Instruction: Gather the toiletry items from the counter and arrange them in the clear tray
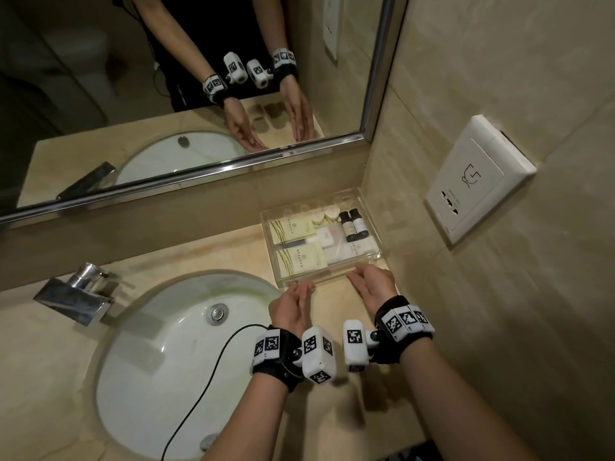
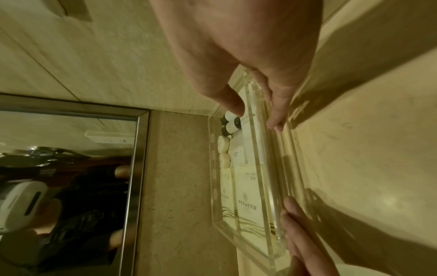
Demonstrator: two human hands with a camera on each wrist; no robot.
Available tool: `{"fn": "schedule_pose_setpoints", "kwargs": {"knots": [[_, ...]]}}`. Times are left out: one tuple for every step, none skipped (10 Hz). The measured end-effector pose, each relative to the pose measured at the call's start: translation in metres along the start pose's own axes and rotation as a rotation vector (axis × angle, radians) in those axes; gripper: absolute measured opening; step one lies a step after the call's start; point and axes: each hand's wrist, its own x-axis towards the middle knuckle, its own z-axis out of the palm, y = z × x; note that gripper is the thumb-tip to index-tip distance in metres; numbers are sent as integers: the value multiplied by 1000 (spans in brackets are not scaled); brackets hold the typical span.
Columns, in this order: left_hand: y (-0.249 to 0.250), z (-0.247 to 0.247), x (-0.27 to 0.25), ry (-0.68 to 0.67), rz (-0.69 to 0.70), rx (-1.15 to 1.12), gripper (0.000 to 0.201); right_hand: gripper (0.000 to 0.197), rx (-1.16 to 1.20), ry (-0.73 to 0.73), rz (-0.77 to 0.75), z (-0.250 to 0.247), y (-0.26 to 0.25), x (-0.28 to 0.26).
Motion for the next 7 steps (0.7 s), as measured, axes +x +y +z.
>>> {"fn": "schedule_pose_setpoints", "kwargs": {"knots": [[8, 6, 7, -6, 20, -16, 38, 37, 19, -43, 8, 10, -9, 5], [12, 6, 7, -26, 1, 15, 36, 44, -15, -65, -12, 10, -9, 6], [12, 0, 6, -49, -11, 165, 24, 42, -56, -89, 4, 3, 0, 4], [21, -10, 3, 1, 77, 369, 14, 30, -214, -108, -35, 4, 2, -9], [39, -22, -6, 34, 232, 561, 15, 23, -364, -185, -132, 16, -8, -30], [68, -32, -24, -17, 343, 780, 10, 19, -465, -328, -220, 41, -29, -65], [106, -37, -41, -14, 487, 952, 14, 21, -562, -429, -408, 70, -49, -94]]}}
